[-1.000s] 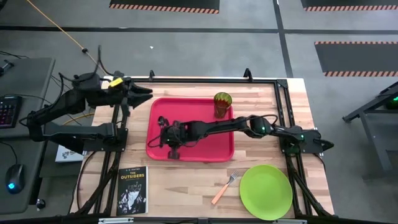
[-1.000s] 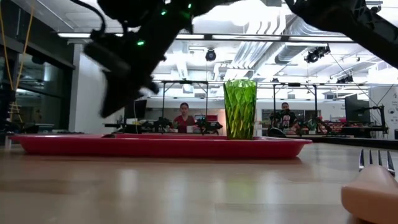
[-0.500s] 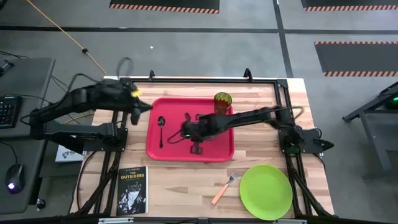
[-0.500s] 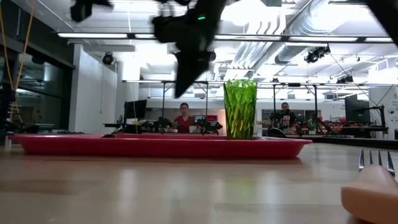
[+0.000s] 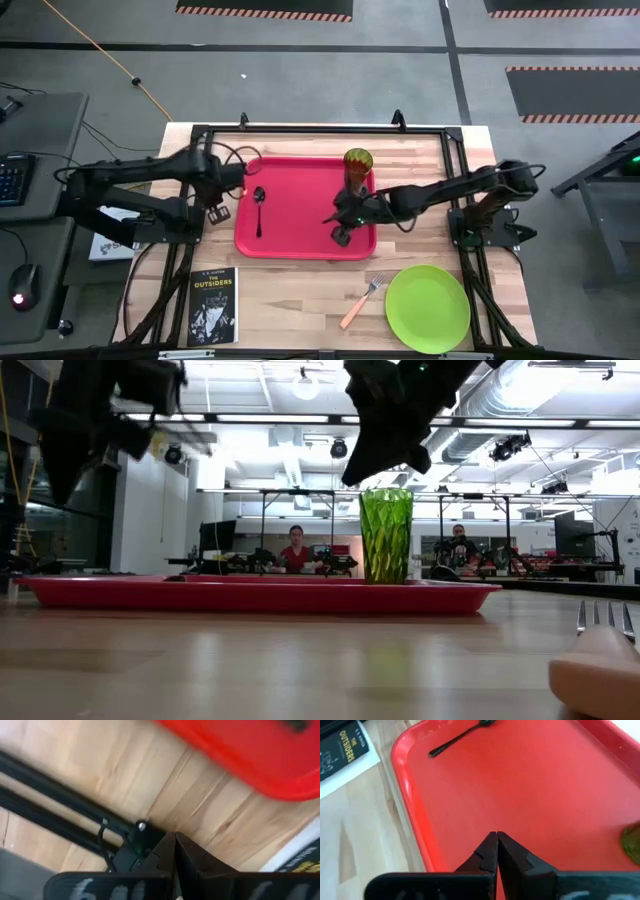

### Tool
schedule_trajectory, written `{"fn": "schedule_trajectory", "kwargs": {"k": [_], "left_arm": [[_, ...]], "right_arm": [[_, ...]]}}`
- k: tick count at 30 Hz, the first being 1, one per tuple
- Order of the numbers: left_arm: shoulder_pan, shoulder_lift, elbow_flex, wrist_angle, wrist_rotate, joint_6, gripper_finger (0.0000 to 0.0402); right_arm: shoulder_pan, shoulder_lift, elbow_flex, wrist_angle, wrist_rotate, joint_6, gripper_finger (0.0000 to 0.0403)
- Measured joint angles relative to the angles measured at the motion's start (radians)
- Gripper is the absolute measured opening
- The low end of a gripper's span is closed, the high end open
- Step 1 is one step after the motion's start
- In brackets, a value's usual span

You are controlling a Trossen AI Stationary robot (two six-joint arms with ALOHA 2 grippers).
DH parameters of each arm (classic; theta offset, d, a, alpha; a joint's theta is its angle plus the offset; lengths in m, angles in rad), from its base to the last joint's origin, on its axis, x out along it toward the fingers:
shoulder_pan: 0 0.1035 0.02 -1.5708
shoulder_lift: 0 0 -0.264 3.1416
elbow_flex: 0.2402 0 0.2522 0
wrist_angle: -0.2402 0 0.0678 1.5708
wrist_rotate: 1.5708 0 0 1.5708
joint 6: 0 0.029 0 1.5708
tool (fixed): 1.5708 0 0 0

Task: Pick and place plate/cup/fork/spoon on tray
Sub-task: Put the black spoon to the left side of the red tray

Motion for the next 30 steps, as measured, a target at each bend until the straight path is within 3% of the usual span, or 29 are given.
{"fn": "schedule_trajectory", "kwargs": {"k": [5,9,13,30], "left_arm": [[-0.003,-0.009,-0.098,0.007,-0.003,0.009,0.0000],[-0.008,-0.030,-0.089,0.043,-0.022,0.027,0.0000],[-0.010,-0.035,-0.088,0.126,0.028,0.029,0.0000],[-0.024,0.220,-0.088,0.243,0.047,0.159,0.0000]], "right_arm": [[0.022,0.003,-0.002,0.009,0.025,0.002,0.0000],[0.022,0.003,-0.002,0.026,0.042,0.001,0.0000],[0.019,0.003,-0.002,0.050,0.049,-0.009,0.0000],[0.020,0.004,-0.002,0.103,0.063,-0.016,0.0000]]}}
